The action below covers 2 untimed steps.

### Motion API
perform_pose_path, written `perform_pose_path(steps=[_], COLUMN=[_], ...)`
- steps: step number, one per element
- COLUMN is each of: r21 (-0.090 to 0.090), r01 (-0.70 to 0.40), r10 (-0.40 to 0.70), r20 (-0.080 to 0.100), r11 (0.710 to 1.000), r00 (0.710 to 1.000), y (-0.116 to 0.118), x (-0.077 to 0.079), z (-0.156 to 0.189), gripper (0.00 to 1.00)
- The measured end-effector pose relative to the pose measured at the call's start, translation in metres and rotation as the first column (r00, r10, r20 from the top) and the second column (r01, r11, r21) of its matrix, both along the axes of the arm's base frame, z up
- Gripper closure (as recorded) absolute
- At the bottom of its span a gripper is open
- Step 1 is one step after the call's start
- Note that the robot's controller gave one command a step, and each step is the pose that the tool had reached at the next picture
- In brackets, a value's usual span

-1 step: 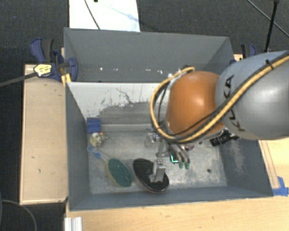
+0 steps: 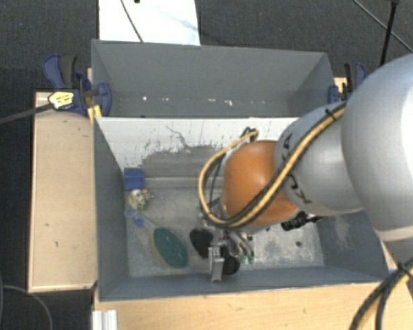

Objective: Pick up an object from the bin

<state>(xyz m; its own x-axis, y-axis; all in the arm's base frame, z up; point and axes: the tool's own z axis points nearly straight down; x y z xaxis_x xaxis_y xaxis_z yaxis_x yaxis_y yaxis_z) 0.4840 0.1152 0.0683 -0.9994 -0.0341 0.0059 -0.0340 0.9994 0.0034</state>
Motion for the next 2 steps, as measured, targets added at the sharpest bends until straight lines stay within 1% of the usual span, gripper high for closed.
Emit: perform_pose_path(steps=[1,2], r21=[-0.003,-0.001], r01=[0.007,-0.014], r10=[-0.007,0.014], r20=[0.005,0.015], r11=[1.0,1.0], r00=[1.0,1.0], y=[-0.002,0.001], x=[0.001,0.011], z=[0.001,0.111], gripper=[1.0,1.0])
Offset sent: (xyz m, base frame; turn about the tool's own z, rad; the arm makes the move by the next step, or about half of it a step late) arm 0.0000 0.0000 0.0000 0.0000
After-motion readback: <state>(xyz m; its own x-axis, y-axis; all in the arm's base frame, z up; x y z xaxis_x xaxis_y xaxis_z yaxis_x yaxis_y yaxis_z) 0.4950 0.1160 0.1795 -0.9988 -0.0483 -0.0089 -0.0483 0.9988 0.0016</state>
